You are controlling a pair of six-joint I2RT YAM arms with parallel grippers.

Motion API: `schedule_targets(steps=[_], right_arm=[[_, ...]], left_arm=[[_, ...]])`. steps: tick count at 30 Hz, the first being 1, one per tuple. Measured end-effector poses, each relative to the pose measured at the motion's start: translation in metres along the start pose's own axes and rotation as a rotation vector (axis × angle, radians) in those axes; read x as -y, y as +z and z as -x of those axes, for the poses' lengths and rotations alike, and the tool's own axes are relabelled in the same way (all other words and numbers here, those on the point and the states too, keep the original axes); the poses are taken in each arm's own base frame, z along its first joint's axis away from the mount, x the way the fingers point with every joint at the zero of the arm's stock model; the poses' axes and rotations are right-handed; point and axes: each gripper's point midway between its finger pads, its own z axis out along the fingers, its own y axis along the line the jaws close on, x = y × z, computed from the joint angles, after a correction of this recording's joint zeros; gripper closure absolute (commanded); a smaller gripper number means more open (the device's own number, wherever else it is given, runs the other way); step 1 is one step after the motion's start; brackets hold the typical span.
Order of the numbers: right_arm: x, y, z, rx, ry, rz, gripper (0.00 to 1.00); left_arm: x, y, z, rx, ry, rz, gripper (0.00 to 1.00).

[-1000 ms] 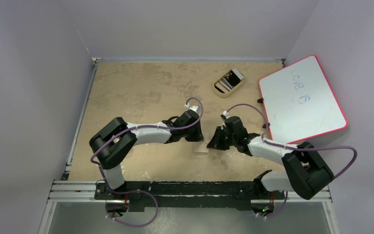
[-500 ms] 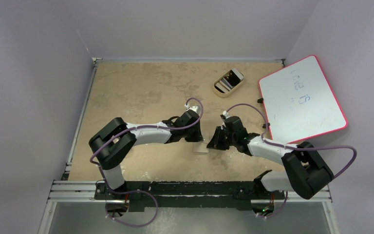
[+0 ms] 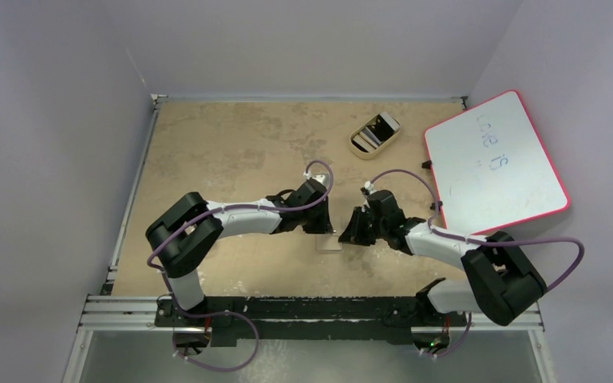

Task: Put the credit cards into the card holder
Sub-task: Close the card holder at the center of the board.

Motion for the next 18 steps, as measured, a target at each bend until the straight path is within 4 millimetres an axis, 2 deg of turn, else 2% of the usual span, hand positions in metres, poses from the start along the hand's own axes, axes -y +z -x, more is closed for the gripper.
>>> schedule_targets(steps=[18], right_arm=[[-0.0007,0.0002,0.0013,0.006,-0.004,0.003,0.86]], left_arm=[[-0.0060,-0.0023,0.0007,-0.002,-0.021,0.050,1.00]])
